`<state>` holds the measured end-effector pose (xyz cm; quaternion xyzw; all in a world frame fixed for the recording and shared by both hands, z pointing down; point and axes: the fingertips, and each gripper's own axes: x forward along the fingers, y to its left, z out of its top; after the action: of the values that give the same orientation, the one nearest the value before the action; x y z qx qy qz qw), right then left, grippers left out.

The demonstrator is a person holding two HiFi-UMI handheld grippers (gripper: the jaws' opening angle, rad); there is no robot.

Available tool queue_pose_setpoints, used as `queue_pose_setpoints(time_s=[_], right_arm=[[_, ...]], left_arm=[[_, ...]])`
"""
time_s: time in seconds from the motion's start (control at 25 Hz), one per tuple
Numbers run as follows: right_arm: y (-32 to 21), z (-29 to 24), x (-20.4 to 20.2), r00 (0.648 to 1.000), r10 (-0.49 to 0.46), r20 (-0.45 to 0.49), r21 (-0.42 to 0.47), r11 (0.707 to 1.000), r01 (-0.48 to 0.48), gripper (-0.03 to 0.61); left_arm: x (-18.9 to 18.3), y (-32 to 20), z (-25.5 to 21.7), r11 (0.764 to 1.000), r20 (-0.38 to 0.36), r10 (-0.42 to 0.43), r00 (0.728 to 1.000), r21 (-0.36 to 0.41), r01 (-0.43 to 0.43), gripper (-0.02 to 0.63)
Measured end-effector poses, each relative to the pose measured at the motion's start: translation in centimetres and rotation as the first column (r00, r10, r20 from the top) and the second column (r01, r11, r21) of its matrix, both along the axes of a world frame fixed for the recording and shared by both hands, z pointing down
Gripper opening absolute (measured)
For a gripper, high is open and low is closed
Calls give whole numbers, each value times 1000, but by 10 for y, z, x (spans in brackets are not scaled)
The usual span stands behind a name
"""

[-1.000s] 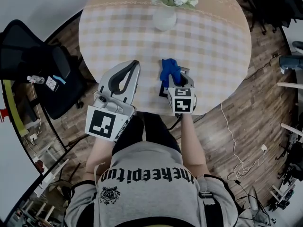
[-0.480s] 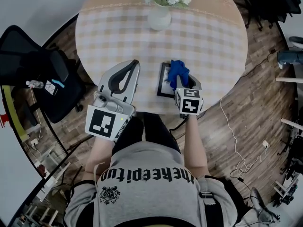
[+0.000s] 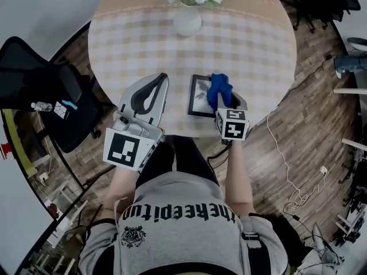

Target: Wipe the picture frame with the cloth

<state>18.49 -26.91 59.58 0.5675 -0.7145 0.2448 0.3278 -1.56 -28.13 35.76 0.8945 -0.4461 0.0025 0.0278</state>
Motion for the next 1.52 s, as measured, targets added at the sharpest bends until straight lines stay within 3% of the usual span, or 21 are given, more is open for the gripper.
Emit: queue_pose_setpoints(time_s=[0.72,1.52], right_arm=[[44,3,-23,998,-57,29,10,998,56,117],[30,-2,-125,967,-214,140,36,977,211,117]], left_arm=[[-5,12,-1,1000,-19,23,1000,3,-23,17],[-37,21,-2,1000,-14,-25,1000,4,25,17]])
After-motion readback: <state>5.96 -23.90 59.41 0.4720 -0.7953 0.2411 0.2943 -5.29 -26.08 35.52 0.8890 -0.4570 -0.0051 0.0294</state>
